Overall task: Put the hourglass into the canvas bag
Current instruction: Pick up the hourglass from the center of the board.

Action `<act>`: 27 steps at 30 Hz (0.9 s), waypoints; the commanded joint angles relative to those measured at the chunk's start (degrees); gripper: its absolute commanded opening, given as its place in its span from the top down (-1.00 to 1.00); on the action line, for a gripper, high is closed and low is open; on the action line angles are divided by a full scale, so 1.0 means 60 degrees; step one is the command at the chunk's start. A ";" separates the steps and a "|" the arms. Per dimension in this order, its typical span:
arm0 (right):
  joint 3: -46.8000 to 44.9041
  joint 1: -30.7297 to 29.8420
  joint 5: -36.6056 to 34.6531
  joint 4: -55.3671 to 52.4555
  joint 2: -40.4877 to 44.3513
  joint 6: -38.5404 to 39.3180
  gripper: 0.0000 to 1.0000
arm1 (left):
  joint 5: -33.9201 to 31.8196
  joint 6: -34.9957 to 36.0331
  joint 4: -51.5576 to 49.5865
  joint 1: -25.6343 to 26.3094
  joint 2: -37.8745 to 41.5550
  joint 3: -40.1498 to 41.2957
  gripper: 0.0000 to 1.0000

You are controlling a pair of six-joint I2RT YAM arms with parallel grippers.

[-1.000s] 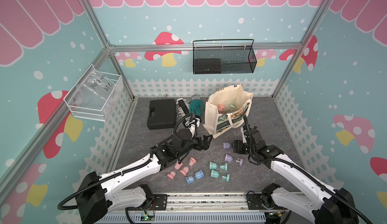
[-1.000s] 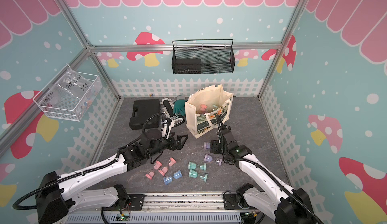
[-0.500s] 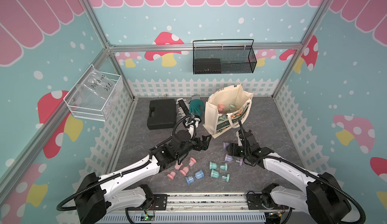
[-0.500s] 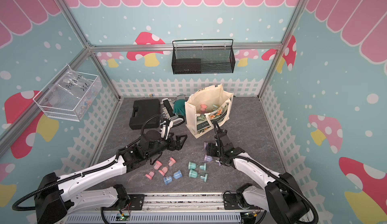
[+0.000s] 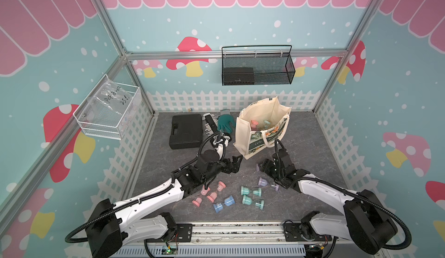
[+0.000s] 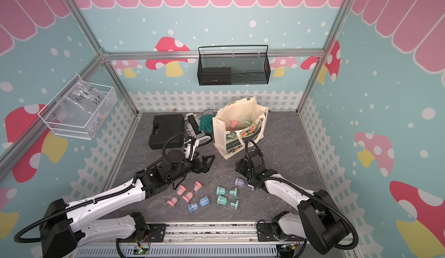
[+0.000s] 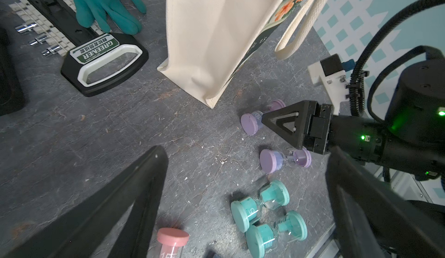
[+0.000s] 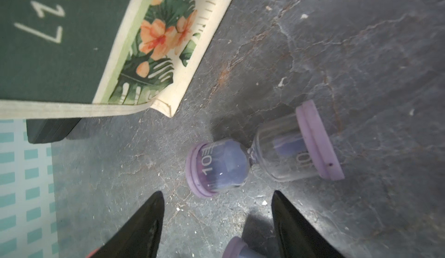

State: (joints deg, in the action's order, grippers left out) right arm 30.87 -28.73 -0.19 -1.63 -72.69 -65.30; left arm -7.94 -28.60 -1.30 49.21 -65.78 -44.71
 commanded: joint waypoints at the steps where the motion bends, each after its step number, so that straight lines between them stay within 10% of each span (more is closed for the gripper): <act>1: 0.0482 -0.0097 -0.0718 -0.0182 -0.0364 -0.0942 -0.45 | -0.0028 0.0402 -0.0053 0.0031 -0.0065 -0.0467 -0.99; 27: 0.2267 -0.0173 -0.2912 -0.1563 -0.3723 -0.0800 -0.37 | -0.0090 0.1024 -0.0640 -0.0071 -0.0023 -0.0898 -0.99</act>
State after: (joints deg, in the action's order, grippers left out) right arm 44.53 -29.56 -14.35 -6.17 -92.62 -70.89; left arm -7.84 -23.14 -4.47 49.15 -67.16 -49.28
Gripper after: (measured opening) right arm 0.686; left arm 0.994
